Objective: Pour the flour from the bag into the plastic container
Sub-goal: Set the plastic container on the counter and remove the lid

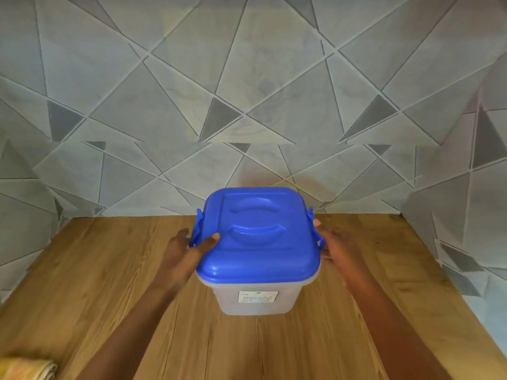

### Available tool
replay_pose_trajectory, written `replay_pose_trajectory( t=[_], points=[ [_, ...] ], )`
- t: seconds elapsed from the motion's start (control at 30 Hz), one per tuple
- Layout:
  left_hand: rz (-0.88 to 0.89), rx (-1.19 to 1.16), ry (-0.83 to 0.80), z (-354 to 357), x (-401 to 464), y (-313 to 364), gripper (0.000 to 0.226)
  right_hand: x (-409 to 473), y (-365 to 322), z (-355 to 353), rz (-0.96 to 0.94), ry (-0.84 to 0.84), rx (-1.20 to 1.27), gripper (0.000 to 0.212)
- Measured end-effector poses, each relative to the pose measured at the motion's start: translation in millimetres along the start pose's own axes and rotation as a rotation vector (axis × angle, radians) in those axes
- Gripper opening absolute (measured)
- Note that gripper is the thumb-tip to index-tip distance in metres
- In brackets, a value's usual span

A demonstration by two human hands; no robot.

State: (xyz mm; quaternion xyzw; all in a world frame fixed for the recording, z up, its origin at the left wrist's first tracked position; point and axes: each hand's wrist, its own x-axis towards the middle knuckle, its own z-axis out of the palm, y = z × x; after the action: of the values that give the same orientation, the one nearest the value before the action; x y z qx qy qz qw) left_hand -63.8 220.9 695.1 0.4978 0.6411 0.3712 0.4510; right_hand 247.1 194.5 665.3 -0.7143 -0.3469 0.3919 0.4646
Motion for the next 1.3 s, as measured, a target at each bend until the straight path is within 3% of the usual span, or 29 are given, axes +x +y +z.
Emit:
replay_pose_trajectory(
  t=[0.07, 0.2, 0.3, 0.53, 0.73, 0.9, 1.0, 1.07, 1.13, 1.23, 1.3],
  points=[
    [0.091, 0.067, 0.025, 4, 9, 7, 0.056, 6, -11, 5, -0.091, 0.032, -0.057, 0.054],
    [0.135, 0.212, 0.010, 15, 36, 12, 0.080, 17, -32, 21, -0.144, 0.062, -0.166, 0.060],
    [0.116, 0.309, -0.005, 22, 47, 9, 0.084, 27, -30, 31, -0.175, 0.015, -0.218, 0.047],
    [0.132, 0.332, 0.021, 28, 53, 4, 0.074, 37, -30, 24, -0.218, -0.067, -0.419, 0.043],
    [0.131, 0.324, 0.017, 29, 55, 2, 0.077, 35, -29, 22, -0.361, -0.066, -0.373, 0.039],
    [0.117, 0.336, -0.008, 21, 56, -4, 0.087, 44, 7, 7, -0.171, -0.038, -0.114, 0.033],
    [0.123, 0.360, -0.009, 23, 54, -1, 0.083, 45, 18, 9, -0.042, -0.118, 0.004, 0.020],
    [0.129, 0.354, -0.003, 26, 53, 3, 0.081, 48, 20, 12, 0.041, -0.173, -0.032, 0.027],
    [0.139, 0.330, 0.000, 26, 52, 4, 0.077, 54, 24, 13, 0.047, -0.127, -0.046, 0.047],
    [0.134, 0.283, 0.026, 22, 53, 2, 0.064, 61, 13, 13, 0.013, 0.028, -0.033, 0.029],
    [0.197, 0.289, 0.048, 18, 58, 0, 0.049, 58, -1, 16, -0.029, 0.023, 0.002, 0.026]
  ],
)
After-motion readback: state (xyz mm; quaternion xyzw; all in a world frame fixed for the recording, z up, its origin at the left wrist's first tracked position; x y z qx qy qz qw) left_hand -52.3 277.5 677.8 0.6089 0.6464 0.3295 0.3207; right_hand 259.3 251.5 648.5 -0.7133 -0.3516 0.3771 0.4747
